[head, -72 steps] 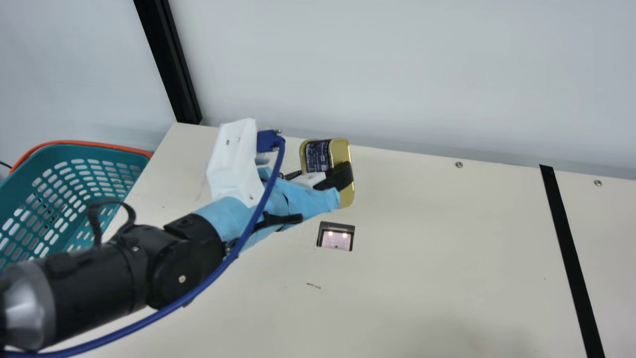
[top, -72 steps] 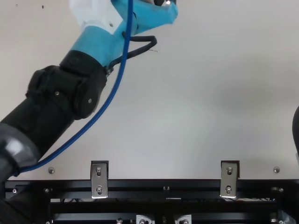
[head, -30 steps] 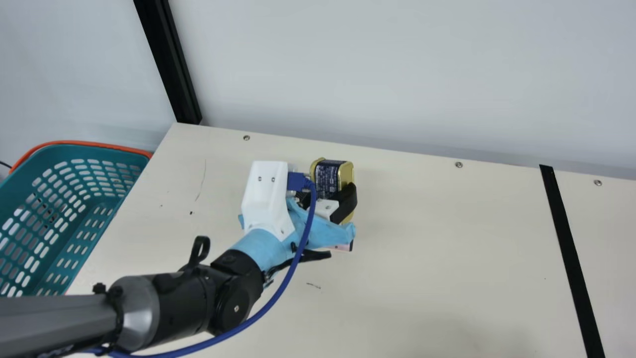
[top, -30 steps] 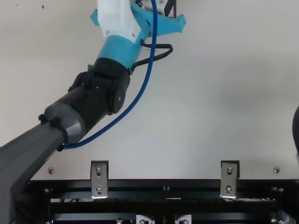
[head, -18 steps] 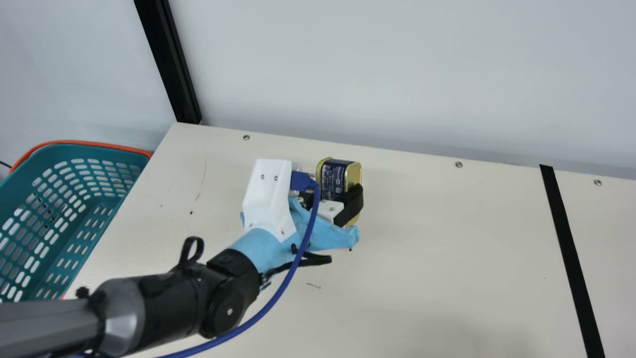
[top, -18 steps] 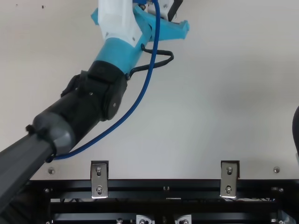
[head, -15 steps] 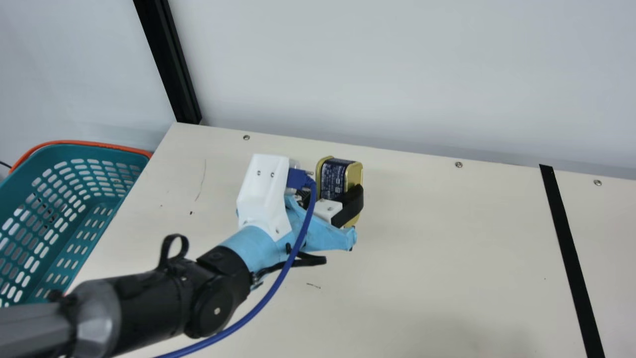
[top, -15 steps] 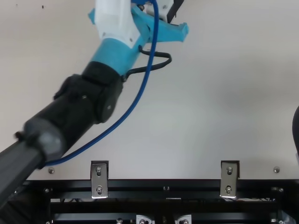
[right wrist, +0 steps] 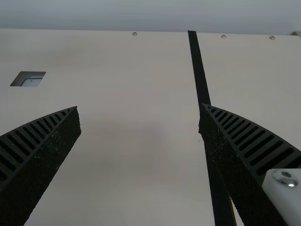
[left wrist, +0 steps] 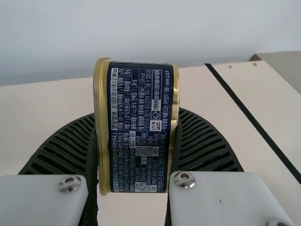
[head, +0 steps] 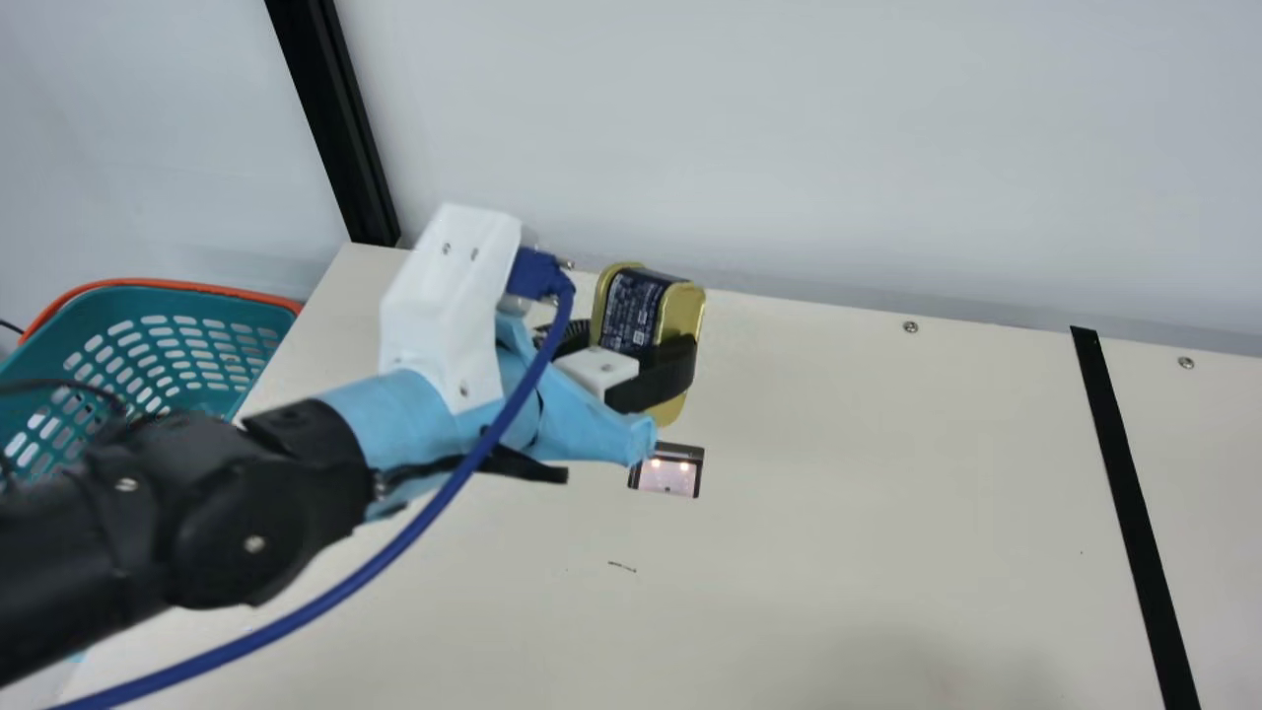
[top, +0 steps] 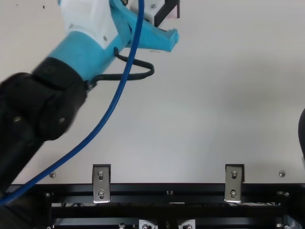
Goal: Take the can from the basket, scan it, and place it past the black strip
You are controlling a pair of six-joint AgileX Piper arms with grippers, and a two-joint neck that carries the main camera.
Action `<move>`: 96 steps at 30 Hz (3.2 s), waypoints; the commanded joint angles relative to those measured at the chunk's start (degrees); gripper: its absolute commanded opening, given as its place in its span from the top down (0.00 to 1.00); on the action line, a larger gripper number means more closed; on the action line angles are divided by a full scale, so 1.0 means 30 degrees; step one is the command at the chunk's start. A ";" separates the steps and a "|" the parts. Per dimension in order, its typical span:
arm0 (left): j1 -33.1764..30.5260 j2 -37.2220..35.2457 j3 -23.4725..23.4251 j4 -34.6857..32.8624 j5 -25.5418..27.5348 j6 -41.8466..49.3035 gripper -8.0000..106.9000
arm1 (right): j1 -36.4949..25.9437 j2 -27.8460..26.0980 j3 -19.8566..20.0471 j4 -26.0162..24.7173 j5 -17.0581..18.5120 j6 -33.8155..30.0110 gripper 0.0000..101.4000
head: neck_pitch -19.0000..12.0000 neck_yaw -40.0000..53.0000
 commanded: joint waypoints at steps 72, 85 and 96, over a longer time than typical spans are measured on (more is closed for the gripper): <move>-0.3285 0.3497 -0.2683 -0.0089 1.3537 1.4072 0.15 | 0.0282 0.0421 -0.0359 -0.0055 0.0012 -0.0071 0.00 | -0.0083 -0.0248; -0.0525 -0.0486 -0.1275 -0.4731 1.2112 1.2639 0.15 | 0.2878 0.5500 -0.3346 -0.0232 -0.0832 -0.1377 0.00 | -0.0083 -0.0248; 0.2438 -0.3630 0.1742 -0.8122 0.4952 1.1189 0.15 | 0.6074 1.0435 -0.6761 0.1125 -0.0169 -0.4506 0.00 | -0.0083 -0.0248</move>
